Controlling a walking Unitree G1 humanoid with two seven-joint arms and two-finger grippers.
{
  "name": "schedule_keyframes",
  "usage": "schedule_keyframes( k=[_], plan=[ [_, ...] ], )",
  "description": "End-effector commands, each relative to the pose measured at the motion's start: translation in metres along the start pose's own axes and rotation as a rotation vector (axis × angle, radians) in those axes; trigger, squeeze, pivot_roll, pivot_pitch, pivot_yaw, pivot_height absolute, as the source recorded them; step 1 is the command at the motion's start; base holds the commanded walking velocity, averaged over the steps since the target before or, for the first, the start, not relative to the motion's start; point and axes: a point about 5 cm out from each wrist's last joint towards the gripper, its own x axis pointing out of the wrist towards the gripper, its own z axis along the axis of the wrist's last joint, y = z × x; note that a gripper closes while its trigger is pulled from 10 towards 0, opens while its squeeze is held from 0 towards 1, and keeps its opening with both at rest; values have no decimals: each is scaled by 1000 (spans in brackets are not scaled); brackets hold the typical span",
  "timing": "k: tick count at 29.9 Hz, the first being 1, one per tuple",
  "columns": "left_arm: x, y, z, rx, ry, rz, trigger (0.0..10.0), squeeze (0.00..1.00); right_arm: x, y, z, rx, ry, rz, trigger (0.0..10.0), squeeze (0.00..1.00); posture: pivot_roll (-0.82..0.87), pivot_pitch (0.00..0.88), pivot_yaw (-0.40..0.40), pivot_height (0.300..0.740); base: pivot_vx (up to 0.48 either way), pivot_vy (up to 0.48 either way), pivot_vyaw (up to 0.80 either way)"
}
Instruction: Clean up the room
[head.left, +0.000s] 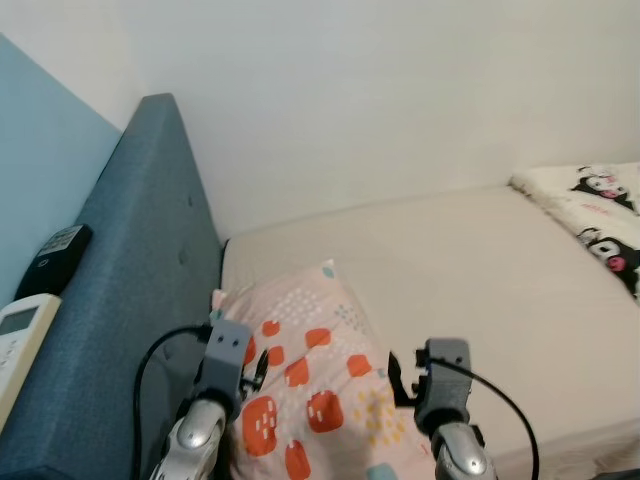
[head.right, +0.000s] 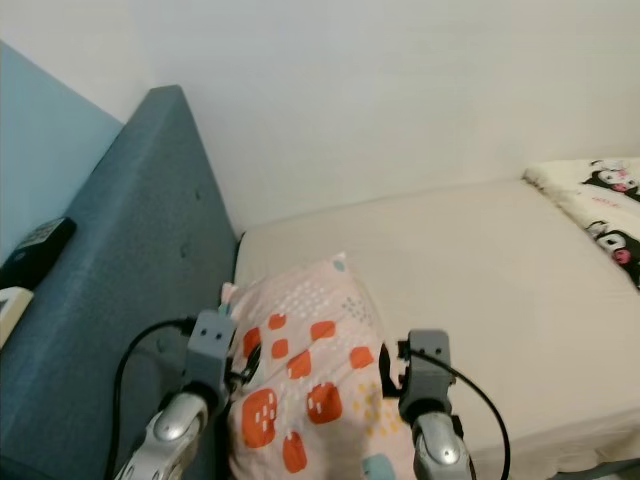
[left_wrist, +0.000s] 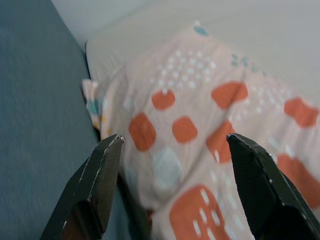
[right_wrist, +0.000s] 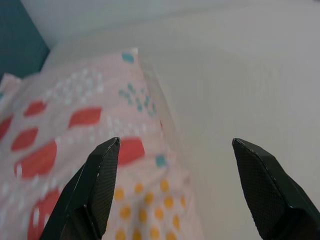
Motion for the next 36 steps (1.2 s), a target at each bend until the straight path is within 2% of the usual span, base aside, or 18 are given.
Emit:
schedule_keyframes(
  k=[1,7,15,27,31,32,34,35,36],
  plan=[
    [-4,6,-9,4,27,16,10000,0,-2,5,-8,-4,39,23,10000,0,-11,24,42,740,0,0,0],
    [-8,3,-19,7,61,11,10000,0,-5,12,-22,1,91,71,10000,0,-7,21,40,740,0,0,0],
    [-6,1,-20,19,64,4,10000,0,-4,11,-22,1,81,62,10000,0,-9,25,40,740,0,0,0],
    [-3,-4,-17,-14,50,-1,10000,0,-1,12,-20,17,71,70,10000,0,-5,22,40,740,0,0,0],
    [-5,-7,-30,2,105,-31,10000,0,-2,12,-30,3,125,59,10000,0,-6,19,42,740,0,0,0],
    [-8,-7,-42,34,168,-43,10000,0,-3,10,-39,-22,178,42,10000,0,-6,12,41,740,0,0,0],
    [-8,-7,-42,34,168,-43,10000,0,-3,10,-39,-22,178,42,10000,0,-6,12,41,740,0,0,0],
    [-12,-5,-54,48,235,-36,10000,0,-5,7,-45,-55,209,31,10000,0,-9,7,39,740,0,0,0],
    [-12,-5,-54,48,235,-36,10000,0,-5,7,-45,-55,209,31,10000,0,-9,7,39,740,0,0,0]
  ],
)
